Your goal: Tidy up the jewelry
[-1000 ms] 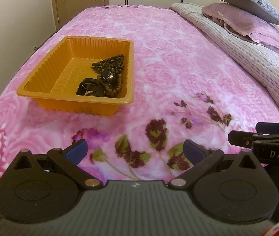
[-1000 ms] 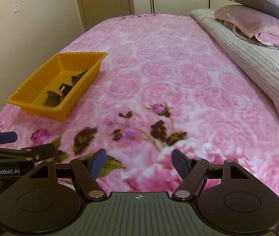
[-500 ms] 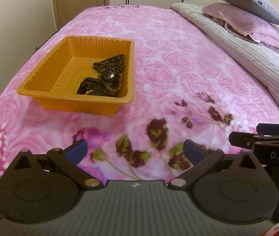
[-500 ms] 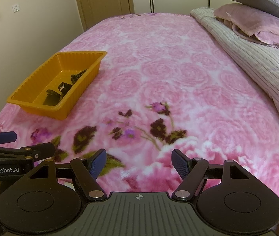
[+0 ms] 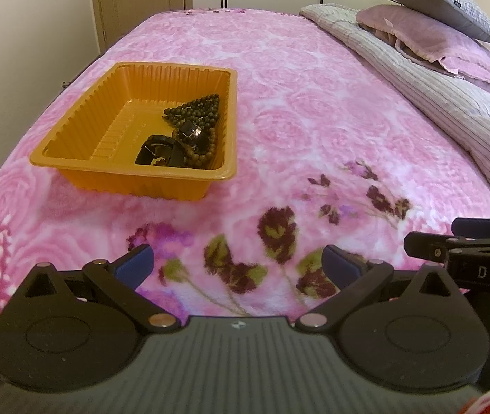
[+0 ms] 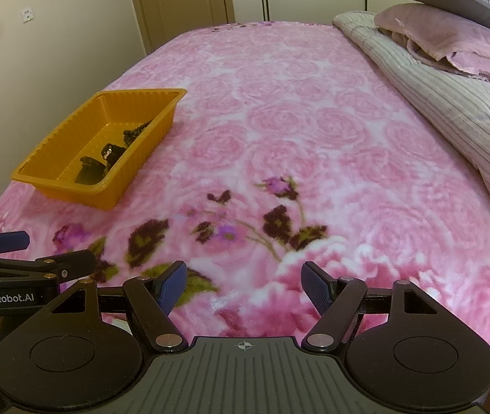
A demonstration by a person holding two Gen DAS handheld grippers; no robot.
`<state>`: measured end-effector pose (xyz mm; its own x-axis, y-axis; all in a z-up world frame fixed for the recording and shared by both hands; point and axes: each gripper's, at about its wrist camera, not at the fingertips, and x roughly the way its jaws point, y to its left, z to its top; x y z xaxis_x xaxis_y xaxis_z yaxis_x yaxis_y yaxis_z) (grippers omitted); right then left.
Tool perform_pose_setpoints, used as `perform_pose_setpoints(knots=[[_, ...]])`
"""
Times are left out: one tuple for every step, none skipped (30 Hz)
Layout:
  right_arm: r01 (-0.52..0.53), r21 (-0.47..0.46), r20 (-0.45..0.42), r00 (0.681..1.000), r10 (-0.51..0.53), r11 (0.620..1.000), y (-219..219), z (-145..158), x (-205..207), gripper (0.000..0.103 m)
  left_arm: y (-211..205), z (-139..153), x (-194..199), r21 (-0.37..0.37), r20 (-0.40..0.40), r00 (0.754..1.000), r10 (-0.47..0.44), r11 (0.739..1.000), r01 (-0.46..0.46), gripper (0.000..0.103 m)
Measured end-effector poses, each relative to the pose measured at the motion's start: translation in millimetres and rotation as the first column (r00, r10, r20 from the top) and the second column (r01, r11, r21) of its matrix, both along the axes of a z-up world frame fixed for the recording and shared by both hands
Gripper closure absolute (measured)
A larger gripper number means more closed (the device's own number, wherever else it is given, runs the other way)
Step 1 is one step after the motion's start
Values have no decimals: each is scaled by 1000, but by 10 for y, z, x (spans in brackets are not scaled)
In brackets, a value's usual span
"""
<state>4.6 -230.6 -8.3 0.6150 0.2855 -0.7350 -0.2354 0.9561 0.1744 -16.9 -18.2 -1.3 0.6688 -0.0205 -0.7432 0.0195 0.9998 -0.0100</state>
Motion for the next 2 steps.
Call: perform_pose_setpoints(knots=[[0,0,0,1000,0,1000,1,0,1,30,6,1,2,-3,3,1000,-1,1000,1,0],[1,0,0,1000,-1,1000,1,0,3,30,11,2,5,-5,4,1000,0,1000,0,0]])
